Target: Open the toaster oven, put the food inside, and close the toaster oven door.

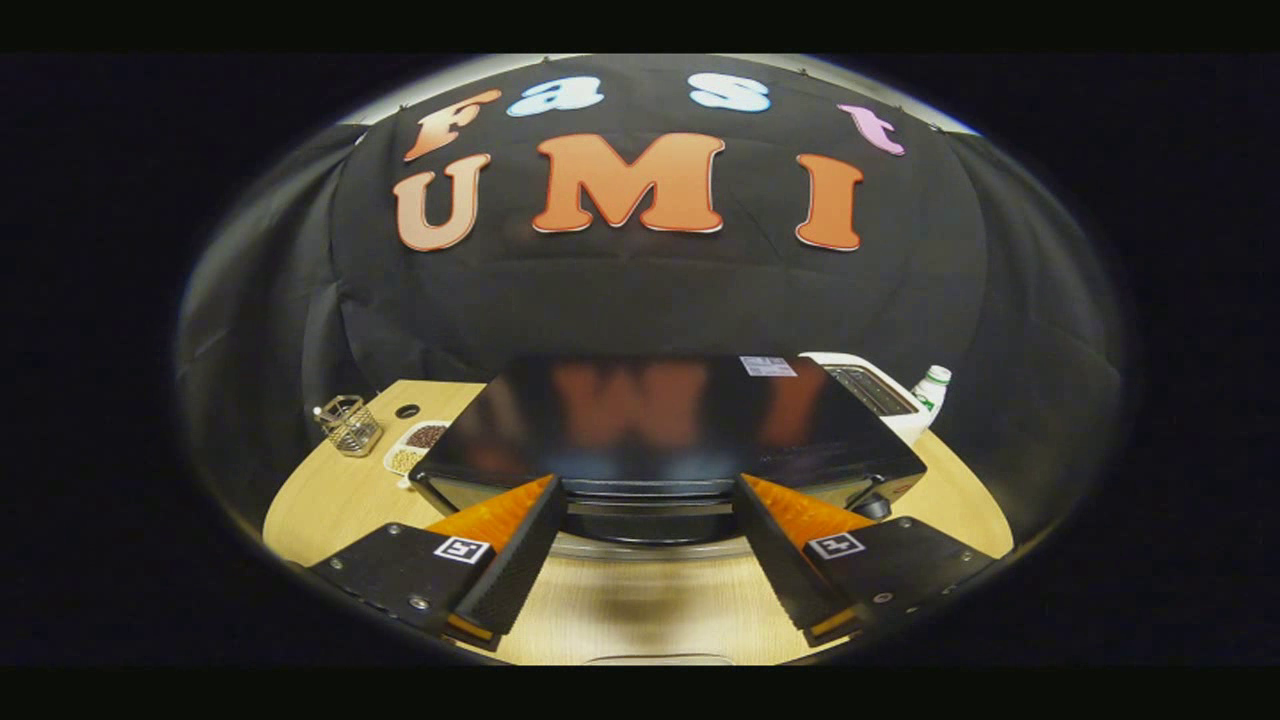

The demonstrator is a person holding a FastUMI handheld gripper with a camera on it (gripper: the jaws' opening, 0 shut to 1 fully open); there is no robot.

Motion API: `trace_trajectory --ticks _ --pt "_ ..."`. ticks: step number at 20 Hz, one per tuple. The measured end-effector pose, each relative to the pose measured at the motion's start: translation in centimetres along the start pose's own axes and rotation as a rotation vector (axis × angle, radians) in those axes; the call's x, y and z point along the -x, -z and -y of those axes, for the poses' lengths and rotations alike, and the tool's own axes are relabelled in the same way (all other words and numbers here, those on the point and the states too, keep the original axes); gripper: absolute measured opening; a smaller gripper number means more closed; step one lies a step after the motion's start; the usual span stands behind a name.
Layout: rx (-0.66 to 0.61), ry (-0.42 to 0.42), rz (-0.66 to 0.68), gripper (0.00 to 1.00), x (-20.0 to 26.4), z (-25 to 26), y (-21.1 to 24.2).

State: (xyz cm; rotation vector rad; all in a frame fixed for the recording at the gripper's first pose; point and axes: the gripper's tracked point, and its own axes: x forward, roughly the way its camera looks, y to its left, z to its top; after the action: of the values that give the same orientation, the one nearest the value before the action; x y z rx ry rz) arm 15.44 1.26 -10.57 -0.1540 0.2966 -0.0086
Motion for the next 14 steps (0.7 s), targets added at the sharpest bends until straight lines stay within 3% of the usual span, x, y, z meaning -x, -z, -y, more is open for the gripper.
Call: trace_trajectory --ticks 14 --pt "0.006 -0.002 -0.008 0.99 2.6 0.1 2.4"
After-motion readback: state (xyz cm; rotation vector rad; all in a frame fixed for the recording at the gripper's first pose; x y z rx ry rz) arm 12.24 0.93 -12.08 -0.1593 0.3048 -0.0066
